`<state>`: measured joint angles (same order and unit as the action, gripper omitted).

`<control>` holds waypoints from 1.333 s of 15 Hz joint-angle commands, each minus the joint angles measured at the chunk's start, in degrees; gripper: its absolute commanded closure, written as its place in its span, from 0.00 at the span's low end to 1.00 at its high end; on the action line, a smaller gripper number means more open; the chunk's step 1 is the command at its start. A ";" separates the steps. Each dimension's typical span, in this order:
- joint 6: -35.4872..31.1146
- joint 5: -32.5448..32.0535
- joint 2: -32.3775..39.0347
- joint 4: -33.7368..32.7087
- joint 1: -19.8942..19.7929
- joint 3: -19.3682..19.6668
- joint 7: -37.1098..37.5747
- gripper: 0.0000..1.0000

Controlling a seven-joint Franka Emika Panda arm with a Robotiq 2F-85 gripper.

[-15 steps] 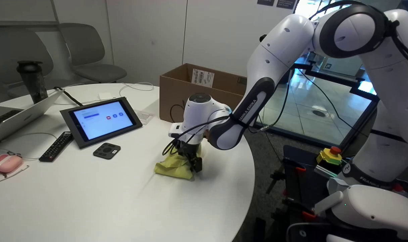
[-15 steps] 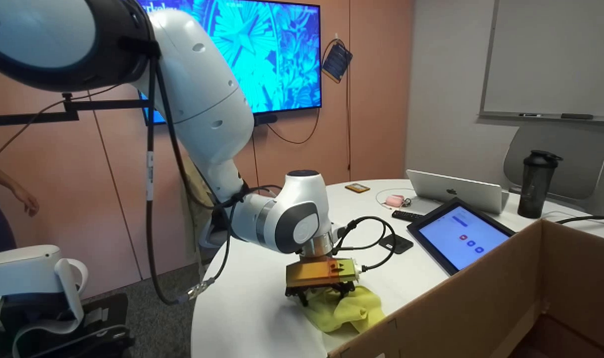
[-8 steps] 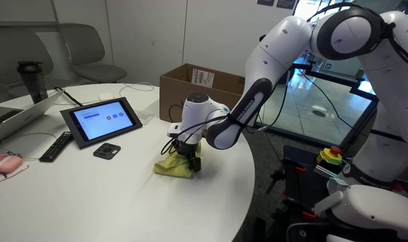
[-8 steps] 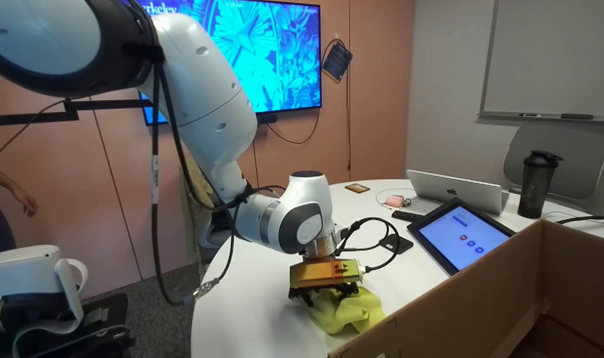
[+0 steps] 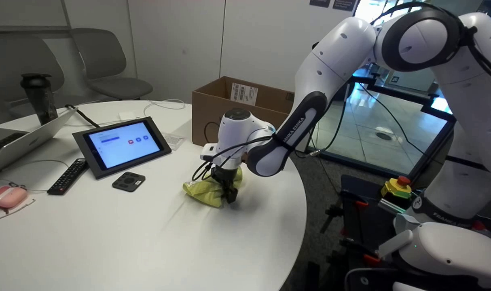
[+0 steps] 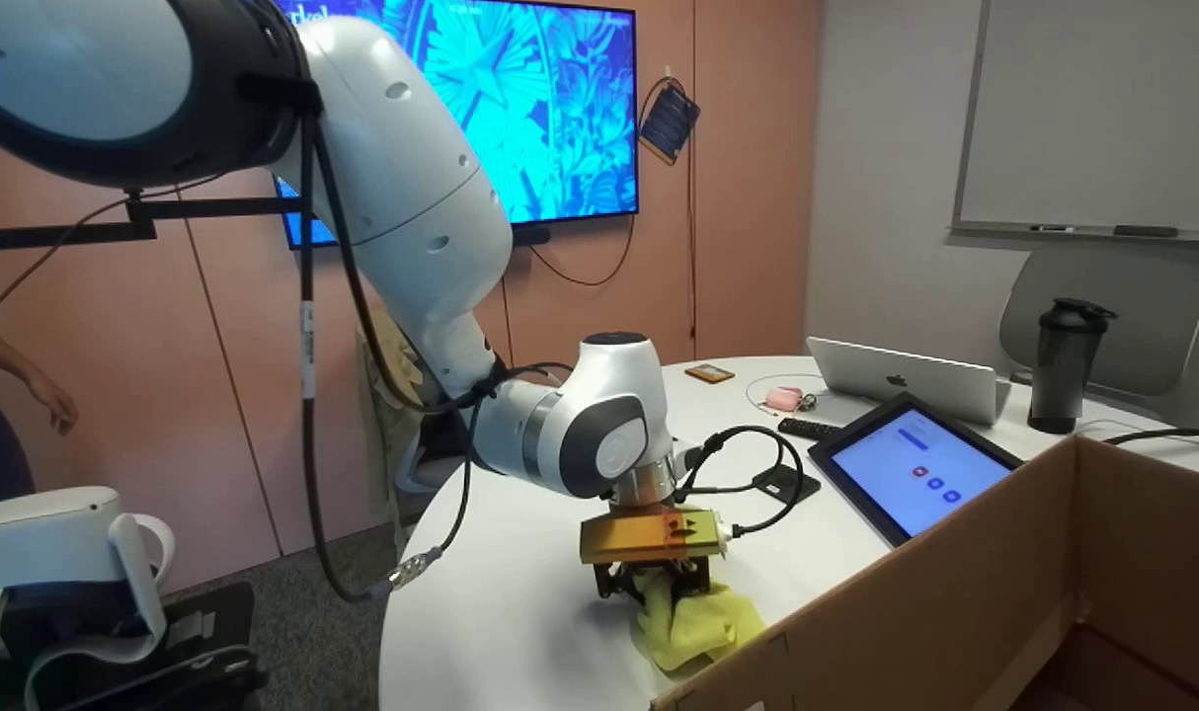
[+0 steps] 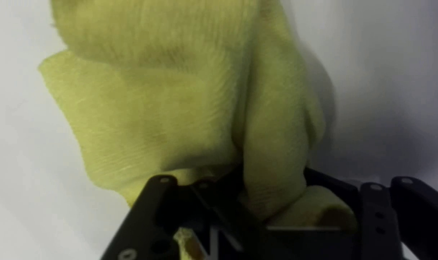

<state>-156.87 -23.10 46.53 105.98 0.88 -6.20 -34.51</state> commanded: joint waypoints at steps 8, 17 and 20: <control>-0.56 2.55 -10.20 5.00 0.51 1.29 12.19 0.99; -0.38 8.03 -21.29 7.80 0.98 2.15 20.89 0.99; -0.29 8.14 -25.60 8.13 1.71 3.78 25.50 0.99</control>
<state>-156.92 -16.10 26.38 111.93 1.02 -4.57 -13.14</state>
